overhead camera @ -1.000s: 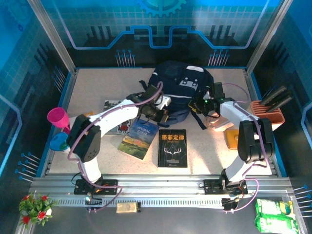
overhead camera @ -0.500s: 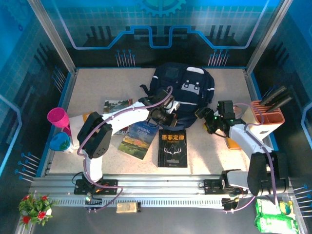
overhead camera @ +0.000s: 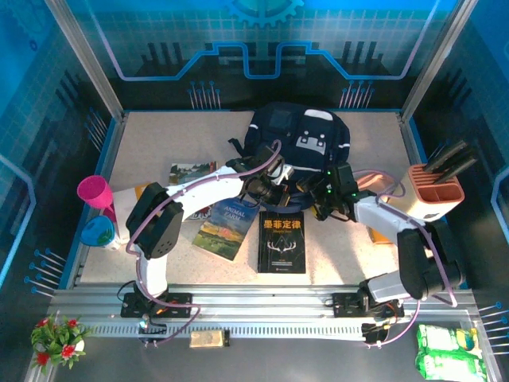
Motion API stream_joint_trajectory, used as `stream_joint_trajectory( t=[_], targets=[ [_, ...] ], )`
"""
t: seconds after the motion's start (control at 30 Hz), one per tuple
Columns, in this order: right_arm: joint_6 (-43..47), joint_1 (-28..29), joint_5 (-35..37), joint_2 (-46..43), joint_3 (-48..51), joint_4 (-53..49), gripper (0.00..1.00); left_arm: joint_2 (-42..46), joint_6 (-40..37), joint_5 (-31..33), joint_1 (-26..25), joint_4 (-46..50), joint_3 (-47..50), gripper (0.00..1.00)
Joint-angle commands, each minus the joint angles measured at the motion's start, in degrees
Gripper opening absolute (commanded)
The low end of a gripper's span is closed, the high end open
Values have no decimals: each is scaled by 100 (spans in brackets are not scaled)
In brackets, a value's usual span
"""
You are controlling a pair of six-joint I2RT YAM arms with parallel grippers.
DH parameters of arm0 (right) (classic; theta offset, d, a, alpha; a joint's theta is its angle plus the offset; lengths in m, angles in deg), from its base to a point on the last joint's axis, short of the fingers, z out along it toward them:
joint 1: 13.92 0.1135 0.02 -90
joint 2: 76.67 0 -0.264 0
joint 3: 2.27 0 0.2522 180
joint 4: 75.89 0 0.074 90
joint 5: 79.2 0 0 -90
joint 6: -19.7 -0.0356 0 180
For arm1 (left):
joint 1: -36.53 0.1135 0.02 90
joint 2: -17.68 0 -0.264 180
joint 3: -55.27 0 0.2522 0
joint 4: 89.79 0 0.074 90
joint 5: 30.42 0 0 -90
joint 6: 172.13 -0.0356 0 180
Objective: Pack books, pencil case, and school supplies into a backpack
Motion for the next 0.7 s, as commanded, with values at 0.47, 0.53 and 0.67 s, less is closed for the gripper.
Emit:
stream_joint_trajectory(
  t=[0.47,0.53,0.67],
  targets=[
    [471,221,772,609,-550,-622,27,41,-463,242,-54,601,-186,0],
    [616,221,950,522,-636,-805,19,66,-583,406,9,734,-174,0],
    [905,212,1192,305,-776,-1043,13,150,-775,753,218,989,-87,0]
  ],
)
